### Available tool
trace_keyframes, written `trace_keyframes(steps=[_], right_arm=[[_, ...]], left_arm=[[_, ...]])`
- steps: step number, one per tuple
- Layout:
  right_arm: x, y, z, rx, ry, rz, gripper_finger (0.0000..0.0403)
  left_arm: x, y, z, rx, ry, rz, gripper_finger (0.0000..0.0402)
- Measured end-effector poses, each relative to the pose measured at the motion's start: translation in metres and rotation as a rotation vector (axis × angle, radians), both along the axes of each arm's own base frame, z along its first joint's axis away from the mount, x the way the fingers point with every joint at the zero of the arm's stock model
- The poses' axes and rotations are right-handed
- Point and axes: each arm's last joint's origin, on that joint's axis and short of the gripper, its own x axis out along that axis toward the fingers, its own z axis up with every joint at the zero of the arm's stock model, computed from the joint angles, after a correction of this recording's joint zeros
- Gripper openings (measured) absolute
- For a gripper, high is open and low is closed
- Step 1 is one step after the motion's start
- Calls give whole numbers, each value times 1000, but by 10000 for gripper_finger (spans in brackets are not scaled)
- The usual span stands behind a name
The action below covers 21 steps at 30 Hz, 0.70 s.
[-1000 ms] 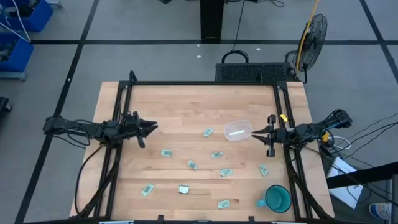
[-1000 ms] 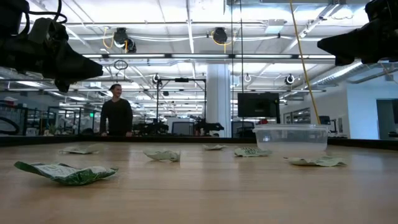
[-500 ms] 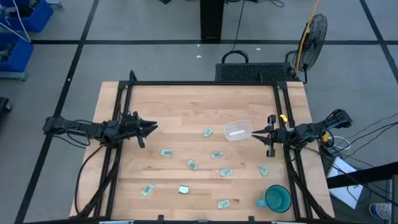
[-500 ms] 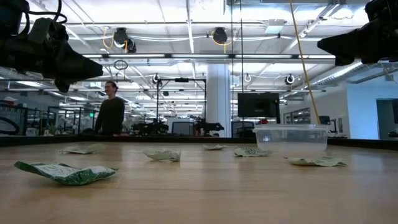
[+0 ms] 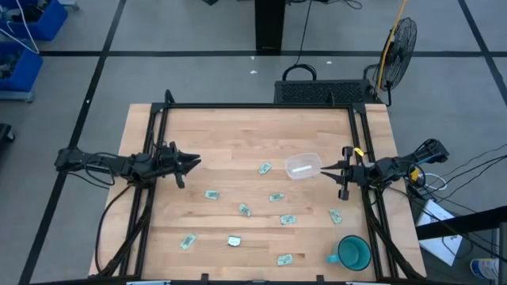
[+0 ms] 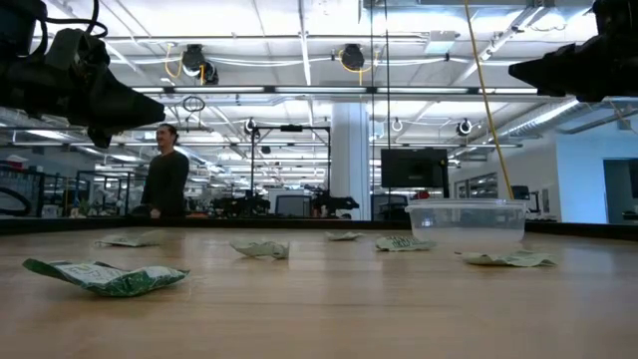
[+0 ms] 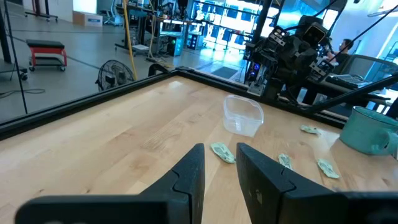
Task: Pick and place Stevia / Truvia into bins
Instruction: Put the green stevia packet into the transparent bin
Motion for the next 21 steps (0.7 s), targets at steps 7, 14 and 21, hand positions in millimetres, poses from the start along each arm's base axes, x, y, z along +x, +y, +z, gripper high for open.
trace_keyframes(steps=[7,14,21], right_arm=[[0,0,0,-227,17,-16,43],[0,-1,1,-25,-4,-21,43],[-5,-6,22,700,-304,-58,43]], left_arm=[[0,0,0,0,0,0,97],[0,1,0,116,36,20,97],[0,1,12,-36,-134,26,97]])
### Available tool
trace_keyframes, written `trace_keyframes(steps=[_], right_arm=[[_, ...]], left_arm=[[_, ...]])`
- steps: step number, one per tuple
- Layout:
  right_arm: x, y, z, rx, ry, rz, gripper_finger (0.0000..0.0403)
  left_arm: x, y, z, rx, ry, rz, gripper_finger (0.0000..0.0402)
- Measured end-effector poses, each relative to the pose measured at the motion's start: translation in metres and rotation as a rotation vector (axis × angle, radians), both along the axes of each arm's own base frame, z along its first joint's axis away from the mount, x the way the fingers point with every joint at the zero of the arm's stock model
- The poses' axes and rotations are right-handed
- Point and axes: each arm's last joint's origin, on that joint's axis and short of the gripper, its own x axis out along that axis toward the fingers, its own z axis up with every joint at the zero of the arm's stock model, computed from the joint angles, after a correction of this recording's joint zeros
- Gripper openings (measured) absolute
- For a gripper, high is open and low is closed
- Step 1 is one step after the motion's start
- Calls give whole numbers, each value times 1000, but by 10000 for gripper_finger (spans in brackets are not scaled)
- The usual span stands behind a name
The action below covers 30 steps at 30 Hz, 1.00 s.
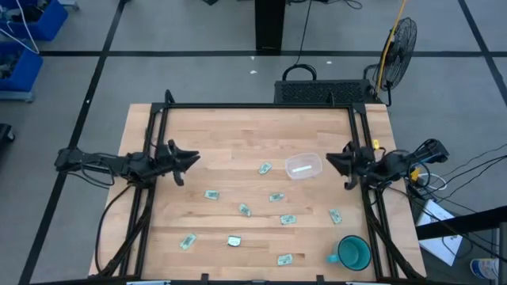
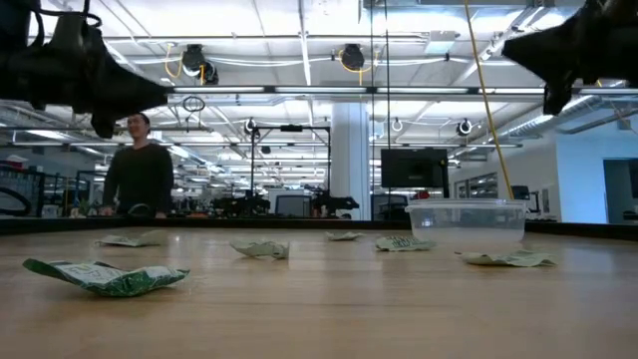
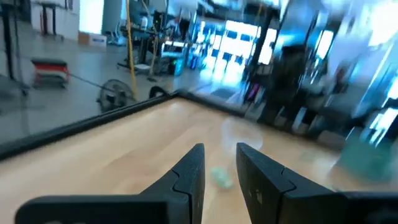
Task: Pick and place Stevia / Truvia into bins
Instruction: Put the green stevia packet into the transparent bin
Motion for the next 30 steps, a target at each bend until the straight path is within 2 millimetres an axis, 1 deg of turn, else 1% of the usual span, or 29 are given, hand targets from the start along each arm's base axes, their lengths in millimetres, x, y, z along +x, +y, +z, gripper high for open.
trace_keyframes(steps=[2,5,8,10,13,18,21,23,25,28,30], right_arm=[[-3,0,10,17,-109,34,43],[-11,-3,28,9,-296,21,43],[-21,-5,42,-90,-455,-3,43],[-25,-5,47,-175,-521,-14,43],[-25,-4,49,-300,-517,-42,43],[-21,-2,49,-366,-476,-72,43],[-20,-2,49,-375,-472,-72,43],[-20,-1,50,-369,-492,-48,43],[-19,0,51,-350,-490,-24,43],[-15,2,70,-354,-465,21,44],[-8,6,90,-380,-406,66,47]], left_arm=[[-1,0,7,-116,-108,-7,97],[-2,0,18,-241,-258,-27,97],[-4,1,25,-295,-353,-43,97],[-6,1,29,-305,-398,-45,97],[-8,1,33,-313,-447,-46,97],[-10,0,40,-373,-536,-136,97],[-12,-1,49,-347,-551,-175,97],[-13,-1,62,-306,-554,-190,97],[-13,-2,81,-257,-539,-202,97],[-10,-3,119,-197,-427,-209,97],[-6,-4,143,-177,-303,-204,97]])
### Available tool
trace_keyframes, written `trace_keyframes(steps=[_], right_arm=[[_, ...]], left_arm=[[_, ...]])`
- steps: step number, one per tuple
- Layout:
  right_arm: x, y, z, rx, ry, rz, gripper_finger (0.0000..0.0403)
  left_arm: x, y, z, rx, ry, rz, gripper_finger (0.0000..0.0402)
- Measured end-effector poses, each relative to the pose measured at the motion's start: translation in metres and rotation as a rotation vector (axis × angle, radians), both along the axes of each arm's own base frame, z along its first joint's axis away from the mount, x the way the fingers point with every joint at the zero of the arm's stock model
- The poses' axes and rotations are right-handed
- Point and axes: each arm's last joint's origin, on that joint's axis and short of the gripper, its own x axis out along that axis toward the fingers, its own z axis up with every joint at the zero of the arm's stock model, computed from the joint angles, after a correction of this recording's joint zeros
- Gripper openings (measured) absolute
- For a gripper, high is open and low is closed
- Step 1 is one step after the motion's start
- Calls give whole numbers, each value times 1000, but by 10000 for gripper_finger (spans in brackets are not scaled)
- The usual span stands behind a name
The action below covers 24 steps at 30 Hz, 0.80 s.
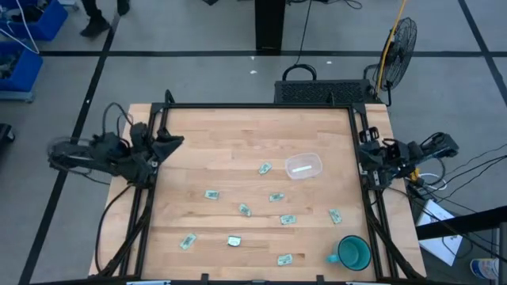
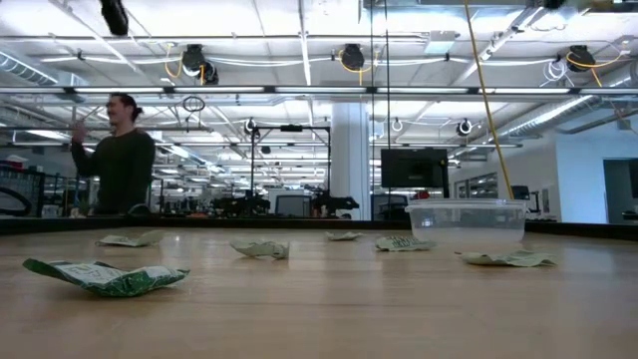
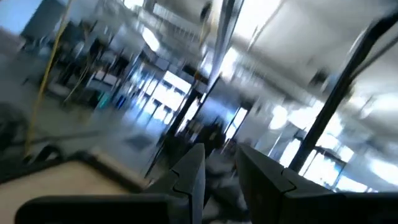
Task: Pick and place Stevia / Truvia into bins
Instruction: Put the green stevia packet into the transparent bin
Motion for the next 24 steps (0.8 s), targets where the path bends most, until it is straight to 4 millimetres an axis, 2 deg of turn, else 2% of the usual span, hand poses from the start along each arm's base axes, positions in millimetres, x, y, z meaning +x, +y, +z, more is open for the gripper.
trace_keyframes(steps=[6,9,11,15,20,24], right_arm=[[24,10,80,-79,275,26,80],[41,17,107,-136,423,21,104],[55,23,116,-169,508,18,120],[83,33,112,-143,646,-6,142],[116,41,79,-41,853,5,152],[141,35,53,27,1022,-54,153]], left_arm=[[7,-3,72,128,209,-39,97],[10,-3,91,166,275,-41,97],[14,-4,97,176,316,-52,97],[28,-6,89,158,436,-65,97],[52,-10,67,121,589,-89,97],[69,-13,57,82,647,-114,97]])
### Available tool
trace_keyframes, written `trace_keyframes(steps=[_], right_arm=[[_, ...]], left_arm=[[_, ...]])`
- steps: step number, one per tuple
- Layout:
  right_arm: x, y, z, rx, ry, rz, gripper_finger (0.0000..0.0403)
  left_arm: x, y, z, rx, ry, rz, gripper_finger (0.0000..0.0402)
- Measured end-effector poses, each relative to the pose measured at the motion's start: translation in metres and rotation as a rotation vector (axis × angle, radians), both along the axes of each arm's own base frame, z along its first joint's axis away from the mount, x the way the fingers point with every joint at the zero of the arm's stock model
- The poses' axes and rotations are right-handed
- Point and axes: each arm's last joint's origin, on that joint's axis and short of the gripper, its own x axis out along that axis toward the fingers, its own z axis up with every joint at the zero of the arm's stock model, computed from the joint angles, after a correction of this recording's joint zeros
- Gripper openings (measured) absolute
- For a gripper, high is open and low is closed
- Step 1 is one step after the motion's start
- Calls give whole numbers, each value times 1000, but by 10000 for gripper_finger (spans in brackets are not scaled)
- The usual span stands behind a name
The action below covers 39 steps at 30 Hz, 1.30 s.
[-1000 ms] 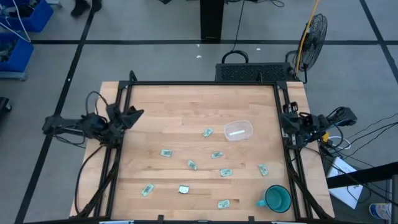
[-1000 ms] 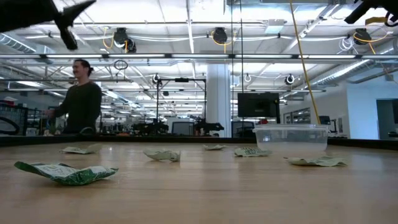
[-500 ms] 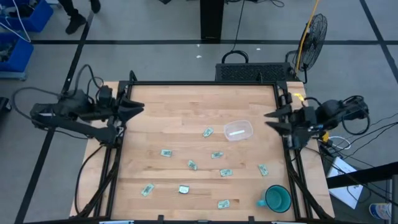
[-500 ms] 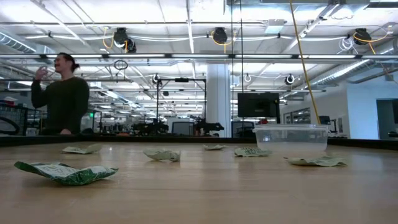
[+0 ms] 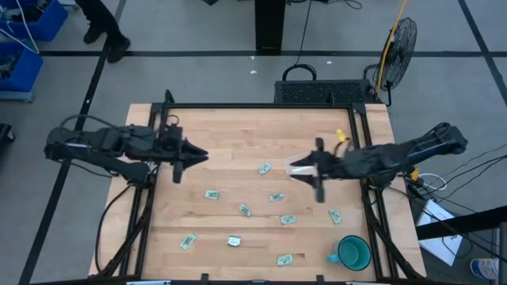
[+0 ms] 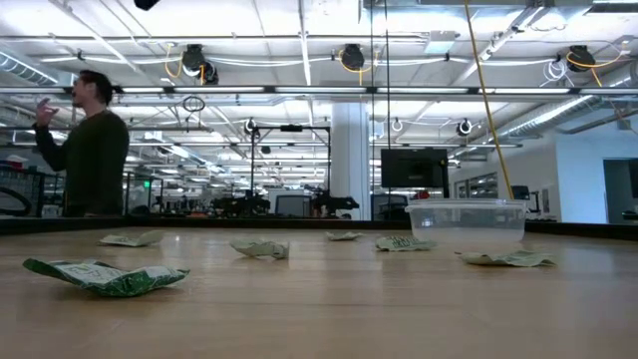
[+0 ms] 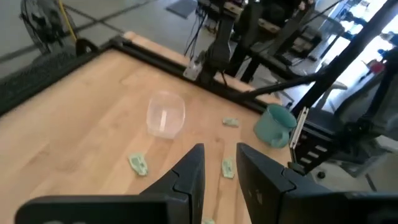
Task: Pick and place Stevia / Truvia into bins
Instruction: Put the green stevia packet into the transparent bin
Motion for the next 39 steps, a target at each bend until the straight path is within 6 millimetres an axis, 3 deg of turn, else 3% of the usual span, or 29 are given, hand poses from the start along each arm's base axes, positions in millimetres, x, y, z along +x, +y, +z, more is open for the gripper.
trace_keyframes(steps=[3,9,15,22,28,39], right_arm=[[19,-14,-20,-3,116,-83,153],[62,-54,-59,242,223,-158,153],[92,-78,-102,220,349,-112,153],[108,-108,-148,236,476,-237,153],[114,-120,-177,233,550,-263,153],[118,-123,-196,180,609,-186,153]], left_arm=[[10,-2,-6,4,36,0,97],[23,-3,-10,-33,42,15,97],[27,-4,-5,-51,-19,18,97],[26,-3,-2,-14,-50,36,97],[26,-2,-2,17,-49,56,97],[26,-1,-2,33,-50,83,97]])
